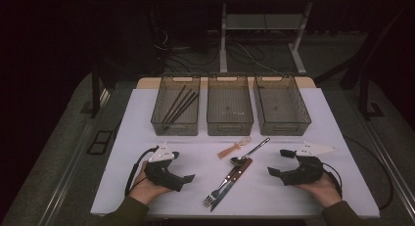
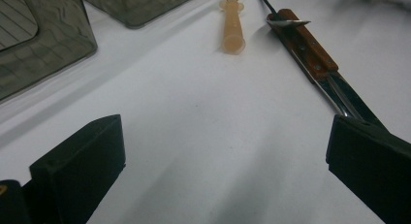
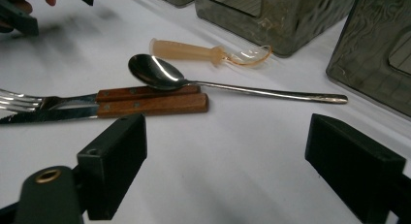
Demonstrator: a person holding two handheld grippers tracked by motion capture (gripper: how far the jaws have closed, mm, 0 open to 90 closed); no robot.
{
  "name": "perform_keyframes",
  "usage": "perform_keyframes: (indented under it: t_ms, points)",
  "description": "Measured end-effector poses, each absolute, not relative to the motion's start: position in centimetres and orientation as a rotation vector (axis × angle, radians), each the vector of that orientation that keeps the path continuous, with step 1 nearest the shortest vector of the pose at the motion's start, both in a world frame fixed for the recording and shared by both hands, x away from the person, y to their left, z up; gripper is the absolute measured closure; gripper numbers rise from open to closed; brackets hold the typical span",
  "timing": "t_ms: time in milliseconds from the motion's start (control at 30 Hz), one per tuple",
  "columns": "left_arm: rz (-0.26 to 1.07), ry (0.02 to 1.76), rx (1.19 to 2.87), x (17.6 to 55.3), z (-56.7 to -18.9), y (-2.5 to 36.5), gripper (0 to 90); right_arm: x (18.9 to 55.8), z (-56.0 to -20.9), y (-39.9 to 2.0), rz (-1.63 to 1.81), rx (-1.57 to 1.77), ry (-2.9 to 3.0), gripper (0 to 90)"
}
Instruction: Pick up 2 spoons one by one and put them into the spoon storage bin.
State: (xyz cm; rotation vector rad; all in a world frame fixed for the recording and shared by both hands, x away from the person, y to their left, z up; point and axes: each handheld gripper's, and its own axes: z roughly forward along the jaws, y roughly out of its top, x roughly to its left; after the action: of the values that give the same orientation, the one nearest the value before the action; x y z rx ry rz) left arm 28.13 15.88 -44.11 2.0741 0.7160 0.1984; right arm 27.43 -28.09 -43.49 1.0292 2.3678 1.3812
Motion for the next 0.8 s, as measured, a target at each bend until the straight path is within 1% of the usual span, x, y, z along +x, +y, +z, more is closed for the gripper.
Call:
perform_keyframes:
  t_ms: [133,433,567,733,800]
  points:
    - [0.187,0.728,2.077,28.4,-44.2,16.0,0.0,28.2,-43.3,-27.9,1.385,1.048,2.371,25.0]
    - [0.203,0.719,2.088,28.5,-44.3,16.0,0.0,30.4,-42.9,-27.1,1.357,1.062,2.389,60.1]
    - [0.206,0.717,2.080,28.5,-44.3,16.0,0.0,31.6,-42.9,-26.3,1.313,1.051,2.411,73.5]
    - [0.203,0.712,2.086,28.5,-44.3,16.0,0.0,33.4,-43.2,-25.5,1.274,1.092,2.417,87.1]
    - [0.202,0.711,2.088,28.5,-44.3,16.0,0.1,34.2,-43.4,-25.3,1.252,1.106,2.407,89.4]
